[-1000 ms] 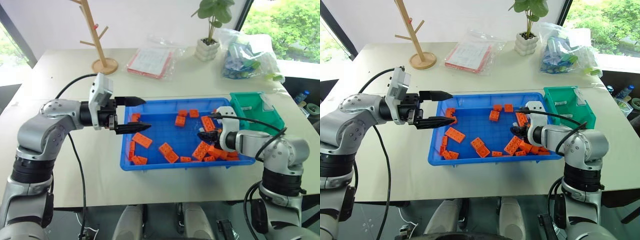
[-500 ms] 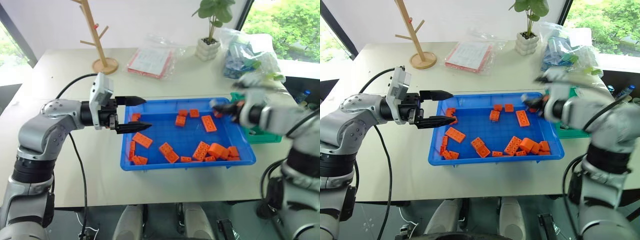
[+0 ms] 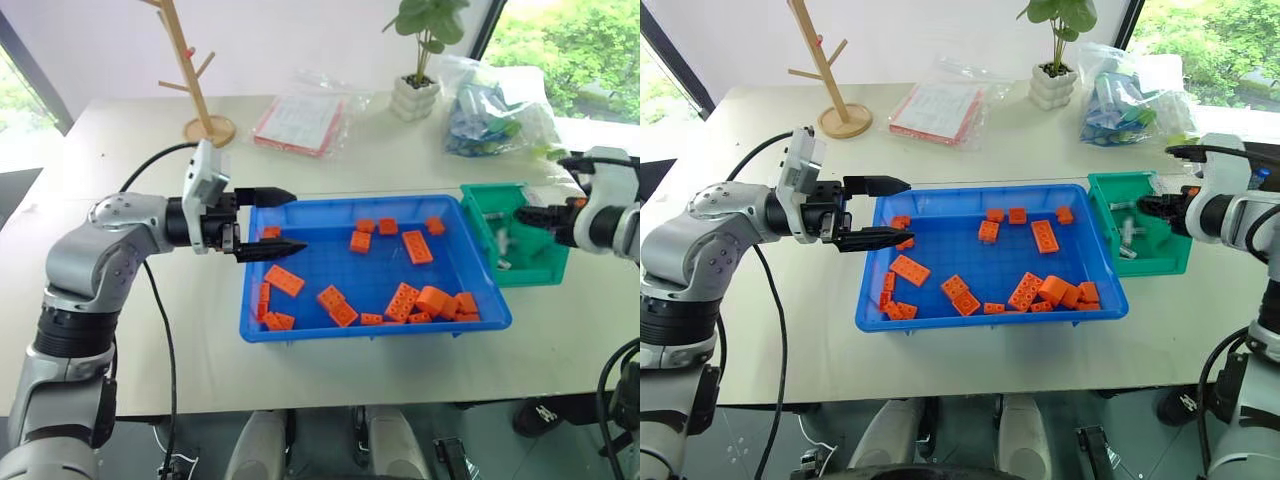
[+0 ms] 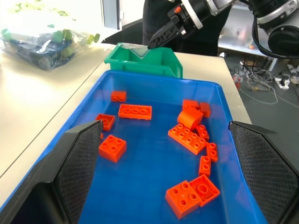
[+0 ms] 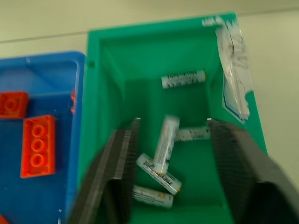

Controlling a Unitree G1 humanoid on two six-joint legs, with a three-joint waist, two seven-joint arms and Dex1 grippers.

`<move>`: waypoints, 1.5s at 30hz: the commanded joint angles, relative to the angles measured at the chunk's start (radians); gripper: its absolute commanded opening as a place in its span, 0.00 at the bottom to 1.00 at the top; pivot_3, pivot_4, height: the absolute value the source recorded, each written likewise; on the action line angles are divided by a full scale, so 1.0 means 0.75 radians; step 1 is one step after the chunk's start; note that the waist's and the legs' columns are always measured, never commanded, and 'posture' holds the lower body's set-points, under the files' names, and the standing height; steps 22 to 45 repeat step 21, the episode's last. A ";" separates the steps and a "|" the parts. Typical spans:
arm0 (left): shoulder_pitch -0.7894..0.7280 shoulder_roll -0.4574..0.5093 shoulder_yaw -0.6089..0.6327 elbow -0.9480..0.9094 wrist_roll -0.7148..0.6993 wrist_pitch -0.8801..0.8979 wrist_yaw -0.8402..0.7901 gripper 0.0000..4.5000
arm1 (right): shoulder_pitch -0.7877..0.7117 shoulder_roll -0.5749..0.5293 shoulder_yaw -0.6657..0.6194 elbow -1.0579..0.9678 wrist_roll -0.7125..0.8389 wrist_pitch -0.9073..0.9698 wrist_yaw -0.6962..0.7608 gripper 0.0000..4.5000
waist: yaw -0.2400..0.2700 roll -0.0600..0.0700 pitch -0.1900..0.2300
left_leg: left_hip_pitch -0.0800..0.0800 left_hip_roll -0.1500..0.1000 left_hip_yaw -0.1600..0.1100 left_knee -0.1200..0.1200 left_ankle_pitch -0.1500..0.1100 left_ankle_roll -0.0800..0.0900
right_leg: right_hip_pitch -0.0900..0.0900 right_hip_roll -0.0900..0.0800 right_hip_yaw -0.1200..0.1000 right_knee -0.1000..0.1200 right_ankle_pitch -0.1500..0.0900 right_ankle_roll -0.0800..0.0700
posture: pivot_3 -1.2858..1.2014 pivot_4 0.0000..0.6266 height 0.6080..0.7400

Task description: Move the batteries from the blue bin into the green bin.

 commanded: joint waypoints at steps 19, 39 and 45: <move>-0.054 0.050 0.022 0.102 0.042 -0.039 -0.113 1.00 | 0.981 -0.345 -0.484 -0.416 0.032 -0.920 1.236 0.88 | 0.012 -0.001 0.000 | 0.005 0.002 -0.003 0.001 0.000 0.000 | 0.007 0.001 -0.001 -0.005 -0.001 0.001 | 0.52 0.24 0.64; -0.052 0.049 0.024 0.099 0.044 -0.049 -0.117 1.00 | 0.997 -0.335 -0.484 -0.428 0.022 -0.931 1.241 0.88 | 0.014 -0.001 0.000 | 0.005 0.003 -0.003 0.001 0.000 0.000 | 0.007 0.001 -0.001 -0.005 -0.001 0.001 | 0.52 0.24 0.64; -0.052 0.049 0.024 0.099 0.044 -0.049 -0.117 1.00 | 0.997 -0.335 -0.484 -0.428 0.022 -0.931 1.241 0.88 | 0.014 -0.001 0.000 | 0.005 0.003 -0.003 0.001 0.000 0.000 | 0.007 0.001 -0.001 -0.005 -0.001 0.001 | 0.52 0.24 0.64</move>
